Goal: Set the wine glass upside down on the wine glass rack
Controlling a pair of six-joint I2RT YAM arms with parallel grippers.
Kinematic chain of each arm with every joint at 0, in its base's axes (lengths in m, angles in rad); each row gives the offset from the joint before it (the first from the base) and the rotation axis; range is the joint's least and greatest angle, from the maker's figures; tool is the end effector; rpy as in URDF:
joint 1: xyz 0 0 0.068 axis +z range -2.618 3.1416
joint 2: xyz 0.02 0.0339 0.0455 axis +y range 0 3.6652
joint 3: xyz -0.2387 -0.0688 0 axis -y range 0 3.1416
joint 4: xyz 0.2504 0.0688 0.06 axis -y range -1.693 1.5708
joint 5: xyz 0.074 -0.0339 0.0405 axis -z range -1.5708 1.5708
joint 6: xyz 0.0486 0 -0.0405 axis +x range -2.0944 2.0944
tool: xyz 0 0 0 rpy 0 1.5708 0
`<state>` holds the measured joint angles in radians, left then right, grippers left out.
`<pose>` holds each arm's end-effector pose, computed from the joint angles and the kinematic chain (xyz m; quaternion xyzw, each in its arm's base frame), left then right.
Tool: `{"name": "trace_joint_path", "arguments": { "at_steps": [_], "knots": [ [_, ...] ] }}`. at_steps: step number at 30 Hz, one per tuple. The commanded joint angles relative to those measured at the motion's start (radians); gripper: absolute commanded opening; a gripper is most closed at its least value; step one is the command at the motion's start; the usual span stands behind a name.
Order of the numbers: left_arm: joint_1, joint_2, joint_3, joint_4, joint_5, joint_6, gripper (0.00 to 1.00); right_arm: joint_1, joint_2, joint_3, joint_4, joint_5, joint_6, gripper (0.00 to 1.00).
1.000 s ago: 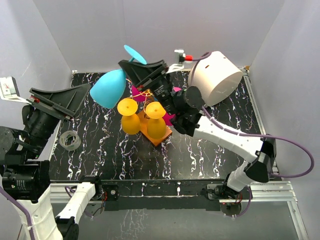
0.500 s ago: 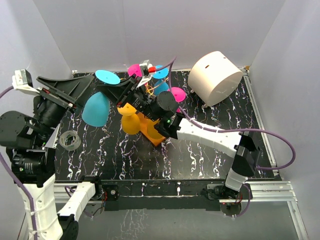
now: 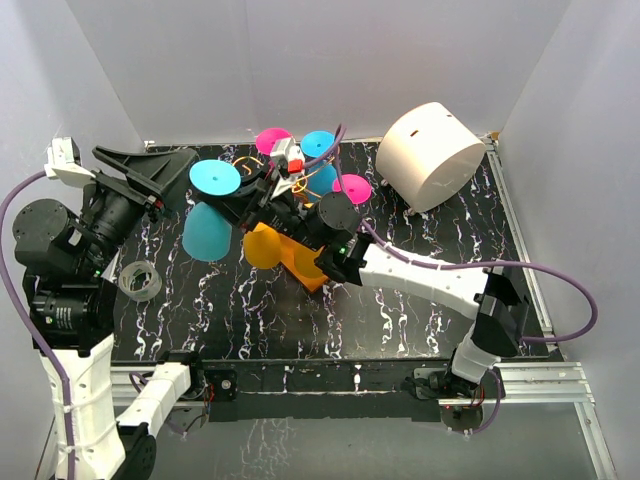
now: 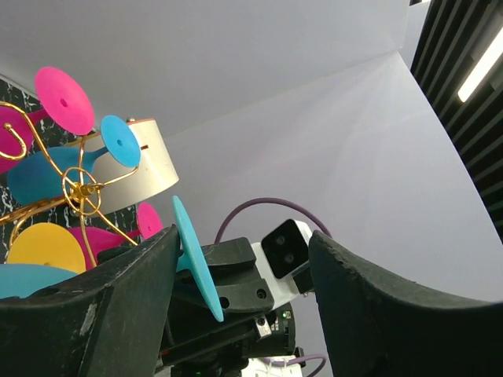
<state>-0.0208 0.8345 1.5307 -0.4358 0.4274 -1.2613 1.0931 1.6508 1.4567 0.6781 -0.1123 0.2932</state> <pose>0.1271 -0.0228 0.5274 -0.2093 0.5823 -0.5670 0.5438 0.1812 0.3618 0.4189 -0.2453 0.4568 0.5684 0.6389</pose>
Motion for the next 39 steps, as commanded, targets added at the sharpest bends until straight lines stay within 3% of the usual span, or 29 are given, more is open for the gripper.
{"name": "trace_joint_path", "arguments": {
  "at_steps": [1, 9, 13, 24, 31, 35, 36, 39],
  "knots": [
    [0.003, -0.014, 0.037, -0.068, -0.025, 0.047, 0.63, 0.004, -0.072, -0.023, 0.050, -0.023, -0.132, 0.00],
    [0.004, 0.013, 0.063, -0.141, 0.013, 0.080, 0.44, 0.004, -0.049, 0.003, 0.038, -0.081, -0.163, 0.00],
    [0.005, 0.009, 0.062, -0.124, 0.048, 0.082, 0.28, 0.004, -0.041, 0.000, 0.047, -0.093, -0.172, 0.00],
    [0.005, 0.040, 0.072, -0.168, 0.096, 0.129, 0.27, 0.004, -0.034, 0.001, 0.047, -0.093, -0.203, 0.00],
    [0.005, 0.064, 0.118, -0.205, 0.070, 0.174, 0.01, 0.004, -0.038, 0.001, 0.044, -0.083, -0.210, 0.00],
    [0.003, 0.069, 0.114, -0.154, 0.071, 0.144, 0.00, 0.003, -0.047, 0.004, 0.034, -0.078, -0.170, 0.00],
    [0.003, 0.066, 0.104, -0.139, 0.070, 0.133, 0.00, 0.004, -0.051, 0.005, 0.029, -0.071, -0.158, 0.05],
    [0.005, 0.060, 0.085, -0.117, 0.055, 0.113, 0.00, 0.004, -0.068, -0.004, 0.029, -0.051, -0.136, 0.33]
  ]
}}
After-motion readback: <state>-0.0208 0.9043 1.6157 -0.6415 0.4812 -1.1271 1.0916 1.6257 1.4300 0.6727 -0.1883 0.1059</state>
